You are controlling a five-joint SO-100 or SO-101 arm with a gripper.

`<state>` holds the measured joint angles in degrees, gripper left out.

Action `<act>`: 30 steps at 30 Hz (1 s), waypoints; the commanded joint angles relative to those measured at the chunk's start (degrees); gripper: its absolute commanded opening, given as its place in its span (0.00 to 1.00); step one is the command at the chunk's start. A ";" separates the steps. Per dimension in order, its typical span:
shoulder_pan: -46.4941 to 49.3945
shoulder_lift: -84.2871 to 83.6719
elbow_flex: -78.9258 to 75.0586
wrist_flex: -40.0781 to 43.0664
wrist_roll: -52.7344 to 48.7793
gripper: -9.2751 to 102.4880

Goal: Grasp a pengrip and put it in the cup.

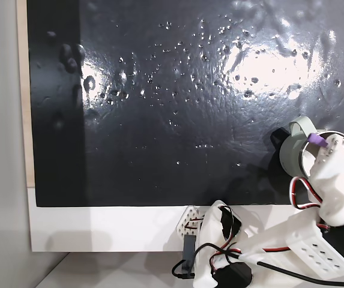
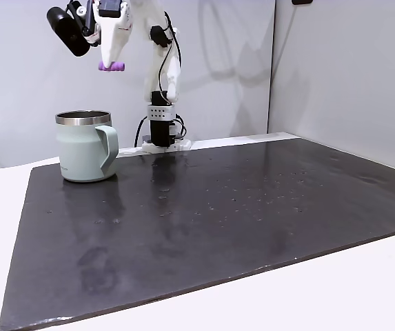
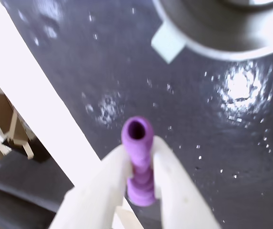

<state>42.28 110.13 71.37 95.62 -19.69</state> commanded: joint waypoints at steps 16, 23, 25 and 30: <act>13.01 1.85 10.37 -9.67 -3.52 0.25; 12.39 1.85 10.46 -9.67 -0.44 0.47; 12.22 1.85 10.46 -9.49 -0.26 0.47; 12.13 1.85 10.37 -9.32 -0.26 0.47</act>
<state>54.76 110.30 82.09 87.80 -20.74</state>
